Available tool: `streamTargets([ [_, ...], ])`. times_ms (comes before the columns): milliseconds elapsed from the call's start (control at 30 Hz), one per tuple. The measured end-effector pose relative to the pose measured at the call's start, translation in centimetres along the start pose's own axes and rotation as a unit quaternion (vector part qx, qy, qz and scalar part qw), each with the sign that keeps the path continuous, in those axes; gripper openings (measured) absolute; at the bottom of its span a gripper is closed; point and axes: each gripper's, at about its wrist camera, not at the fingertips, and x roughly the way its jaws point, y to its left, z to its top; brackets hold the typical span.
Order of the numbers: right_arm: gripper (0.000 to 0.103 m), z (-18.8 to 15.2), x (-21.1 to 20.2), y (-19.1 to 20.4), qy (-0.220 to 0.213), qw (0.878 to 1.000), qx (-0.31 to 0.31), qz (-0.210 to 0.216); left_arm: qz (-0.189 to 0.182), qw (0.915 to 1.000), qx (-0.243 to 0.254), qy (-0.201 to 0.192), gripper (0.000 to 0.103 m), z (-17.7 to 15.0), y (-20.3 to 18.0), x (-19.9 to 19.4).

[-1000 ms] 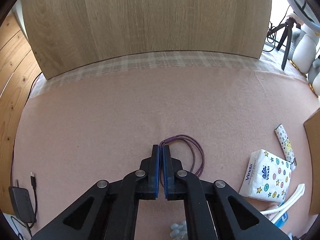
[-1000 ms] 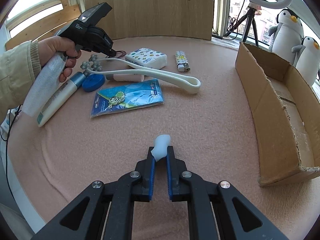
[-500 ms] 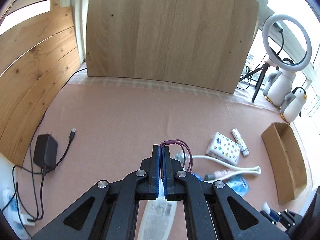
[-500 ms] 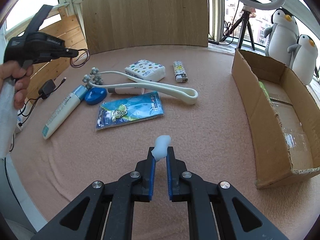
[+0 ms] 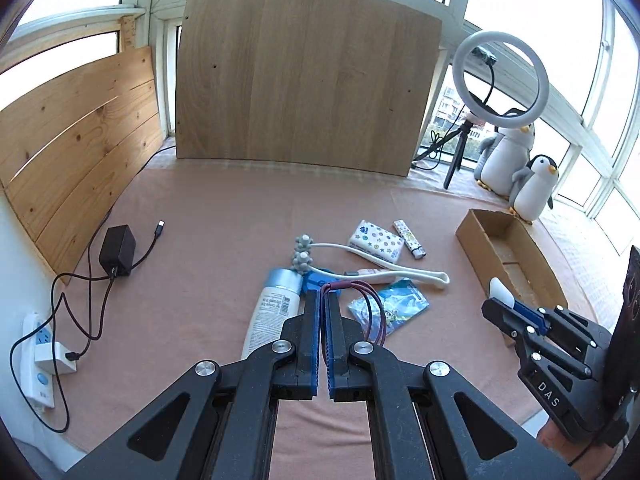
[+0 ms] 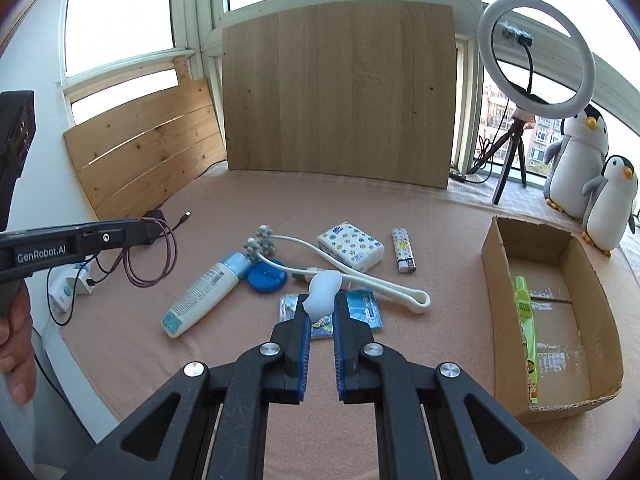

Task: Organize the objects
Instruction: 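Carry foam cylinder and rubber band into the box and release both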

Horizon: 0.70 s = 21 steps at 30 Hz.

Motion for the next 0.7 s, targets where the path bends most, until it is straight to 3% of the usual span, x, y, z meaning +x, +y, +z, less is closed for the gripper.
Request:
streamTargets([
  [700,0.009,-0.4,-2.5,0.2,-0.019,1.000,0.010,0.003,0.004,0.9999,0.015,-0.006,0.002,0.1,-1.2,-1.9],
])
